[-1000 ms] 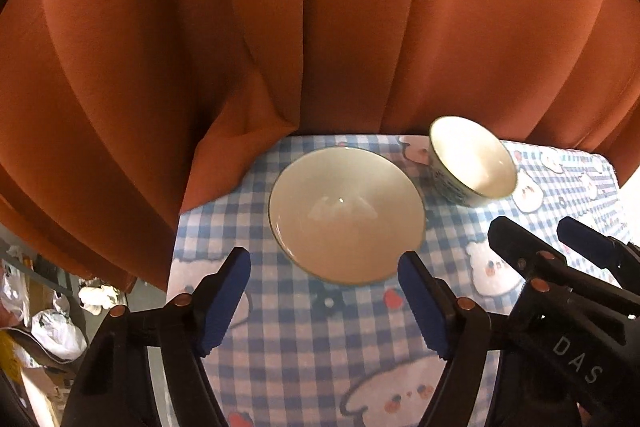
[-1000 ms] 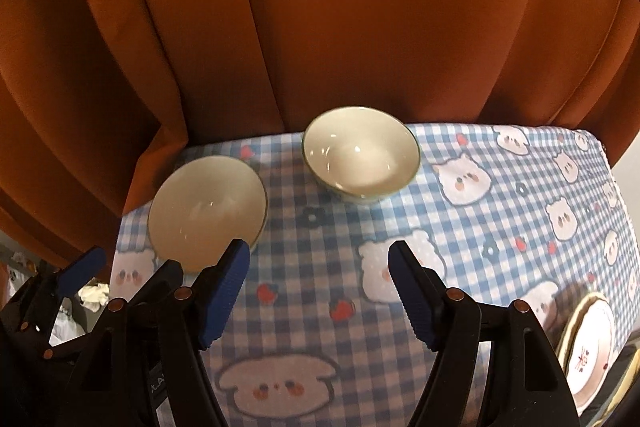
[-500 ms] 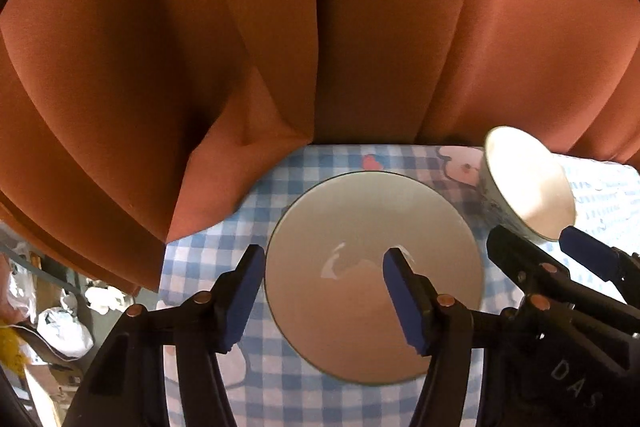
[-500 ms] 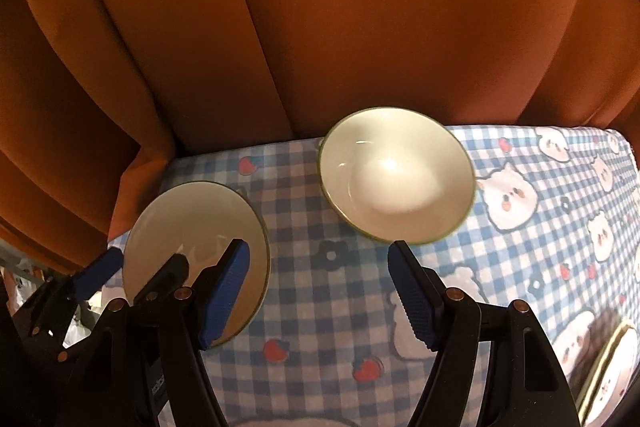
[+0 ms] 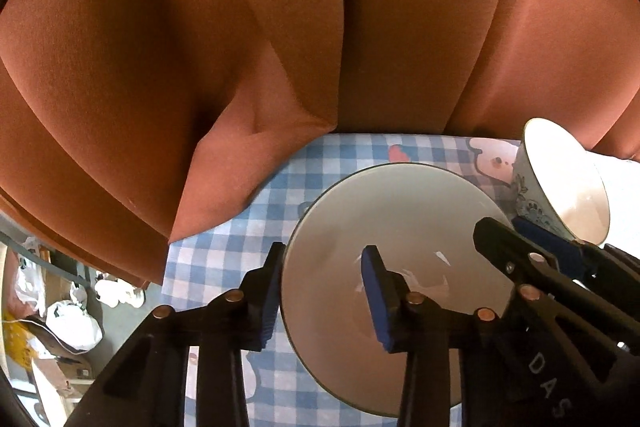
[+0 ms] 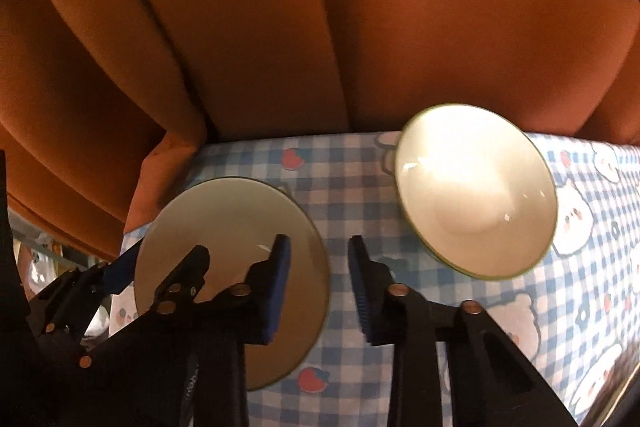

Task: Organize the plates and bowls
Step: 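Lift the second bowl with the left tool while the right tool approaches the last bowl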

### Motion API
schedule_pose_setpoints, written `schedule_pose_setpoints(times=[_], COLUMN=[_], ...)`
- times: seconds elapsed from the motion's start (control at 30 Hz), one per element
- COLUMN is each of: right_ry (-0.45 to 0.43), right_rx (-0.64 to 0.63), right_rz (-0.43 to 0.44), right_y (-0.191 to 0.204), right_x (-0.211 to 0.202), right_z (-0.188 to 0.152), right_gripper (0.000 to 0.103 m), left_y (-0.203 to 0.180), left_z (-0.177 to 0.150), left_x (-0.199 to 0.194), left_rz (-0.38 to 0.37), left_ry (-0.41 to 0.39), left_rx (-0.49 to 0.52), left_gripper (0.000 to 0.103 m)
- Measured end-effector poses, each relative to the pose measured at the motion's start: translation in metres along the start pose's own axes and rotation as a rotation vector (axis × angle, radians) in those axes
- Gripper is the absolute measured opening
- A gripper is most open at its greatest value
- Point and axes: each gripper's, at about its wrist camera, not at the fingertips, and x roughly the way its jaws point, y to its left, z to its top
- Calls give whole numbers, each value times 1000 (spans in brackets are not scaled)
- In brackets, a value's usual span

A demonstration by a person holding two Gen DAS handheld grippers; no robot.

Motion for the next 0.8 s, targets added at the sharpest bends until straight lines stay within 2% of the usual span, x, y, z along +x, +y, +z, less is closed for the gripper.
schedule_pose_setpoints(times=[0.33, 0.8], right_ry=[0, -7], right_rx=[-16, -12], right_rz=[-20, -48], right_y=[6, -3], right_x=[0, -30], right_z=[-1, -18], right_gripper=[25, 25], left_y=[1, -13], left_z=[-1, -13], left_x=[-1, -24], left_rz=[4, -21], left_ry=[19, 17], left_rx=[-16, -5], left_gripper=[33, 33])
